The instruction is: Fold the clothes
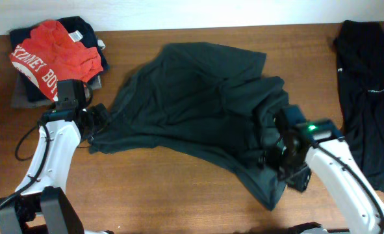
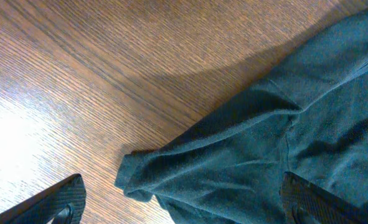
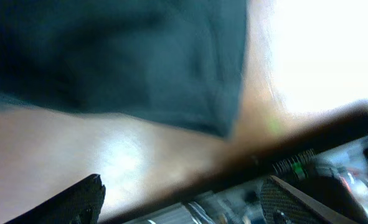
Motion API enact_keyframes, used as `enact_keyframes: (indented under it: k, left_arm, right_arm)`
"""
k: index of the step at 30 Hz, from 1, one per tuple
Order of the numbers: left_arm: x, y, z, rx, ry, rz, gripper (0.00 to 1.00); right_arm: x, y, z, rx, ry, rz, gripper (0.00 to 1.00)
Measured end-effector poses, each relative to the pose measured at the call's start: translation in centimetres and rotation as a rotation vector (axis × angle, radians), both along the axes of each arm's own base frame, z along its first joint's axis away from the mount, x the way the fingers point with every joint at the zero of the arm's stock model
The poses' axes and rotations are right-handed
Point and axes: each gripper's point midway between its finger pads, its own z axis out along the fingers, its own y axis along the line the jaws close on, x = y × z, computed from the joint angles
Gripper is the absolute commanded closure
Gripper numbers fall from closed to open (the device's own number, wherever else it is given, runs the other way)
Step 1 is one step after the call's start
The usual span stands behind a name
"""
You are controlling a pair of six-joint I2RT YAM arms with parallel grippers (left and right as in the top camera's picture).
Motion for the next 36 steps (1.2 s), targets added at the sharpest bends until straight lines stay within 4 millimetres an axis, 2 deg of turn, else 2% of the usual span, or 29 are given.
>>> enact_keyframes:
  k: [1, 4, 5, 6, 7, 8, 9, 11, 12, 14, 18, 21, 23, 26, 30, 32, 36]
  left_arm:
    - [0.0, 0.0, 0.0, 0.000, 0.000, 0.000, 0.01]
    - [0.0, 0.0, 0.0, 0.000, -0.002, 0.000, 0.01]
    - [0.0, 0.0, 0.0, 0.000, -0.002, 0.000, 0.01]
    - [0.1, 0.0, 0.0, 0.000, -0.002, 0.000, 0.01]
    - [0.1, 0.0, 0.0, -0.002, -0.002, -0.001, 0.01]
    - [0.1, -0.1, 0.0, -0.003, -0.002, -0.001, 0.01]
    - [0.0, -0.1, 0.0, -0.006, -0.001, -0.002, 0.01]
    - [0.1, -0.1, 0.0, -0.006, -0.004, -0.003, 0.01]
    - [0.1, -0.1, 0.0, -0.007, -0.002, -0.003, 0.01]
    - [0.1, -0.2, 0.0, -0.009, -0.004, -0.004, 0.01]
    - [0.1, -0.2, 0.0, -0.009, -0.006, -0.004, 0.01]
    - [0.1, -0.2, 0.0, -0.009, -0.005, -0.004, 0.01]
    - [0.1, -0.2, 0.0, -0.009, -0.006, -0.004, 0.01]
    - [0.1, -0.2, 0.0, -0.009, -0.005, -0.004, 0.01]
    - [0.1, -0.2, 0.0, -0.009, -0.006, -0.004, 0.01]
    - [0.1, -0.2, 0.0, -0.009, -0.004, -0.004, 0.01]
    - [0.1, -0.2, 0.0, -0.010, -0.003, -0.004, 0.01]
  right_arm:
    - [2.2, -0.2, 1.0, 0.001, -0.091, 0.023, 0.29]
    - [6.7, -0.8, 2.8, -0.012, -0.279, 0.061, 0.31]
    - [8.7, -1.5, 3.7, -0.033, -0.363, 0.066, 0.35]
    - [9.5, -2.0, 4.0, -0.045, -0.395, 0.065, 0.39]
    - [11.1, -3.5, 4.5, -0.084, -0.458, 0.046, 0.46]
    - [11.7, -4.5, 4.6, -0.107, -0.475, 0.027, 0.48]
    - [12.2, -5.4, 4.5, -0.124, -0.482, 0.008, 0.57]
    - [14.2, -8.0, 3.0, -0.157, -0.482, -0.044, 0.86]
    - [14.7, -8.6, 2.2, -0.158, -0.469, -0.051, 0.93]
    - [16.0, -8.9, -0.2, -0.130, -0.435, -0.036, 0.96]
    - [17.2, -8.1, -5.9, -0.059, -0.334, 0.004, 0.96]
    - [18.4, -7.7, -8.2, -0.034, -0.332, 0.038, 0.96]
    - [18.4, -7.5, -9.9, -0.017, -0.305, 0.056, 0.96]
    - [18.6, -7.5, -11.0, -0.013, -0.295, 0.061, 0.96]
    - [20.4, -7.7, -11.1, -0.026, -0.358, 0.063, 0.96]
    - [21.6, -8.3, -11.0, -0.056, -0.404, 0.061, 0.96]
    - [22.2, -9.9, -11.0, -0.123, -0.421, 0.038, 0.96]
